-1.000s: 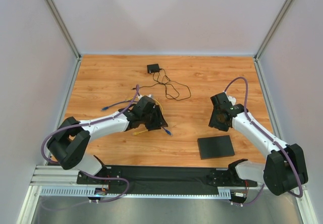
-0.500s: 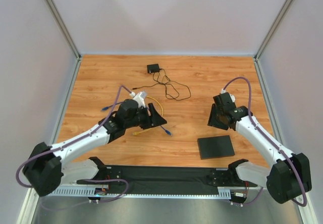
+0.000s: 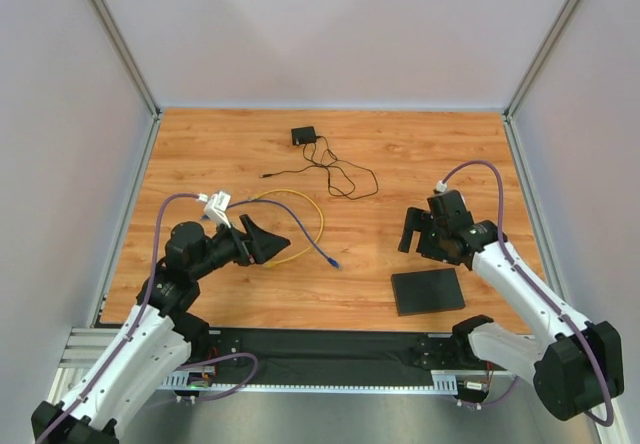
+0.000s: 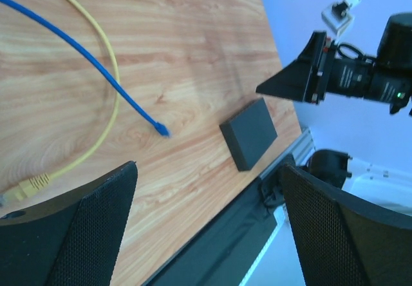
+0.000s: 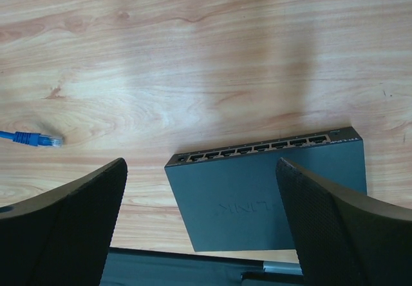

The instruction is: Pull the plug from the switch port

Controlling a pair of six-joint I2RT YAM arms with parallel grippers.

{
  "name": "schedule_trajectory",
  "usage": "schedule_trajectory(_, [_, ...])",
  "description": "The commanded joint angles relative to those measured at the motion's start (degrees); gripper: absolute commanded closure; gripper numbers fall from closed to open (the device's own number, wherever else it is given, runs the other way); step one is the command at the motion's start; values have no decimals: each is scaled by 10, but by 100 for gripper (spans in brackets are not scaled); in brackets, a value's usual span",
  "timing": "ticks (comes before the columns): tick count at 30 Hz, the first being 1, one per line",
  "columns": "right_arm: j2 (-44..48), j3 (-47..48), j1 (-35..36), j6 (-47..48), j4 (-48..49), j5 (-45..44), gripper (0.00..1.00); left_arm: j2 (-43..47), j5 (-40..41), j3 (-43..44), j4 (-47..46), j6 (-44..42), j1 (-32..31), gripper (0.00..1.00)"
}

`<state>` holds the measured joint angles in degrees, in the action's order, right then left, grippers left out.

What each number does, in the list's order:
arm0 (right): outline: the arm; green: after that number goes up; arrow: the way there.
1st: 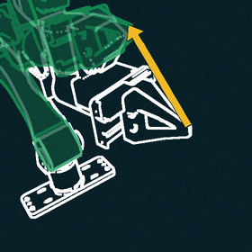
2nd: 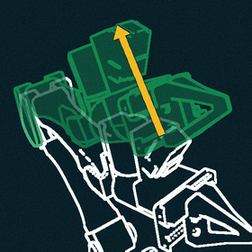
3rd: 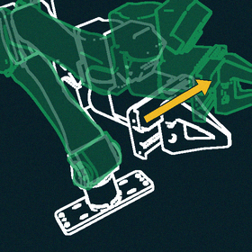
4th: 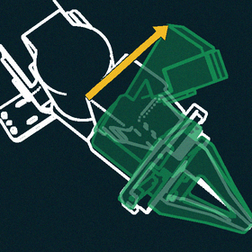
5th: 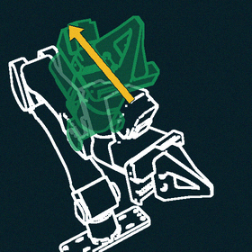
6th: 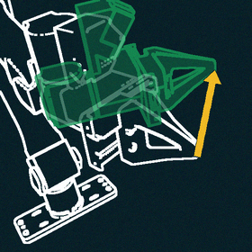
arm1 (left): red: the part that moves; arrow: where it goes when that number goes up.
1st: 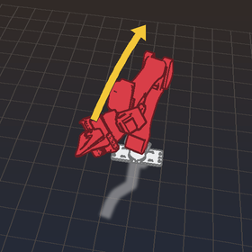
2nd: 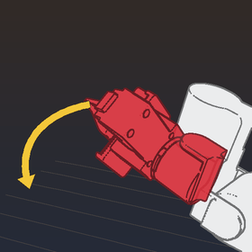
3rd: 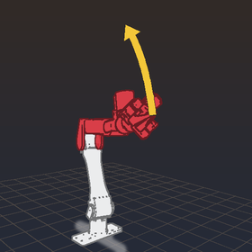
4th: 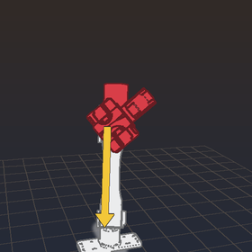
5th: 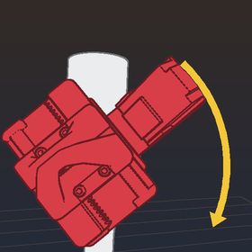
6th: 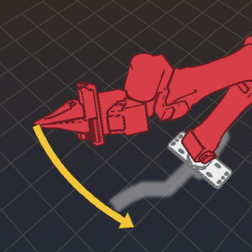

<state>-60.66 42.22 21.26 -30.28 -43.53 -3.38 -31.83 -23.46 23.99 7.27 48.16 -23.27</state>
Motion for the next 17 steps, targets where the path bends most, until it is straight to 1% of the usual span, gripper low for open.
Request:
schedule_trajectory(1, [24,-2,1,-14,16,9,0,6,-61,5,52,-33,4,0])
schedule_trajectory(5, [33,-7,2,-44,11,15,0,5,-124,-44,-15,12,3,0])
schedule_trajectory(9, [33,-15,2,-63,17,50,0,-2,-109,-48,11,3,3,0])
schedule_trajectory(12, [35,-27,1,-71,29,64,0,-31,-121,-41,0,4,4,0])
schedule_trajectory(15, [49,-47,2,-76,56,90,0,-55,-153,-43,-42,18,4,0])
schedule_trajectory(16, [60,-51,2,-73,74,98,0,-55,-162,-53,-69,25,3,0])
schedule_trajectory(17, [69,-63,2,-71,85,123,0,-45,-180,-62,-105,50,4,0])
